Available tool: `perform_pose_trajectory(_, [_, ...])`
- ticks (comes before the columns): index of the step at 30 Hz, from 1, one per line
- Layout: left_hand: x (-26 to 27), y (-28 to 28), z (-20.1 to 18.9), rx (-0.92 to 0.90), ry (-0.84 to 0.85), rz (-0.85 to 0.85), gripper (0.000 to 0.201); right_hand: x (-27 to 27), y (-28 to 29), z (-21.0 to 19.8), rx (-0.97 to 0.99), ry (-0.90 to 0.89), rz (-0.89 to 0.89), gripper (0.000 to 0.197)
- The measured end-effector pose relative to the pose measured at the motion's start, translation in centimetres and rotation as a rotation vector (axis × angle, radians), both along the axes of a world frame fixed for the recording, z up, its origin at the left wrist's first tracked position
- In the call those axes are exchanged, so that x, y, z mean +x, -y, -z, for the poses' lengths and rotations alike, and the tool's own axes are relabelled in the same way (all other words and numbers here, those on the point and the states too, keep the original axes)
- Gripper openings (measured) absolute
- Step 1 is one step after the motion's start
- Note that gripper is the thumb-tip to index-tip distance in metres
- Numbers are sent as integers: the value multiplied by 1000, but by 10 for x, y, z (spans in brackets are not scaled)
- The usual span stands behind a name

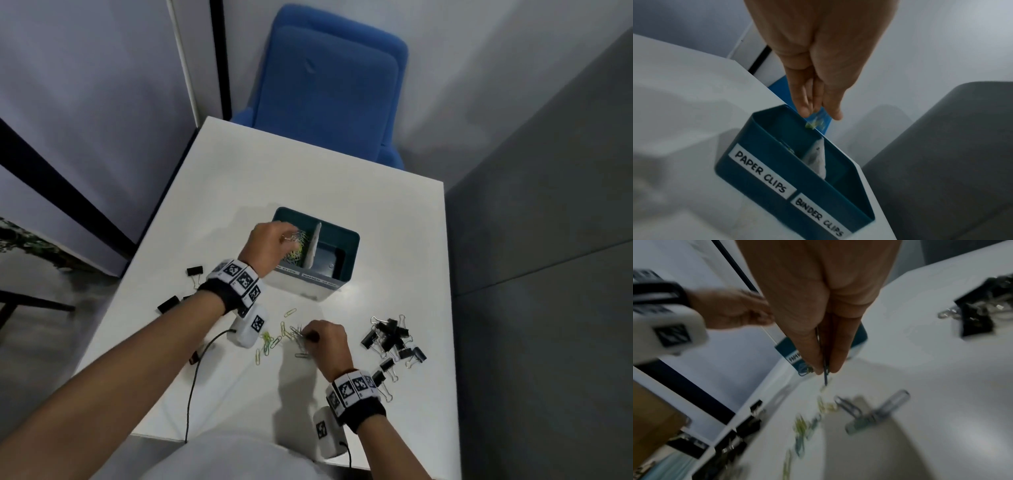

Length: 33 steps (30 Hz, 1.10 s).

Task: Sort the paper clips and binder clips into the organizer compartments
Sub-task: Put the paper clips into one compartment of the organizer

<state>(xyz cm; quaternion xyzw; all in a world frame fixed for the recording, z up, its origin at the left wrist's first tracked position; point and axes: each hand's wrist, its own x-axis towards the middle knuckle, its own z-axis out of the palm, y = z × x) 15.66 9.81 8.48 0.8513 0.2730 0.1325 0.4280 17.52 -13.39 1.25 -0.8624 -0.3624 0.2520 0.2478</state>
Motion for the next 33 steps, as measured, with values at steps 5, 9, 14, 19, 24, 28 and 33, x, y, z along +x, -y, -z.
perform_pose_trajectory(5, [-23,-2,19,96,11,-65,19,34,-39,-53,157,70,42,15])
perform_pose_trajectory(9, [-62,22,52,113,-123,55,13,65,-95,-76,267,165,58,8])
perform_pose_trajectory(14, [-101,52,85,50,-442,195,42,78,-125,-80,162,240,48,22])
perform_pose_trajectory(19, [-129,66,105,91,-634,341,91,52,-74,-59,34,169,-203,24])
perform_pose_trajectory(24, [-143,71,116,-37,-514,365,55,30,-2,-6,-385,19,-198,42])
perform_pose_trajectory(28, [-134,78,122,-116,-466,304,32,8,16,21,-369,-24,-99,40])
perform_pose_trajectory(33, [-102,91,118,-101,-481,265,20,-15,1,39,-209,-10,-79,16])
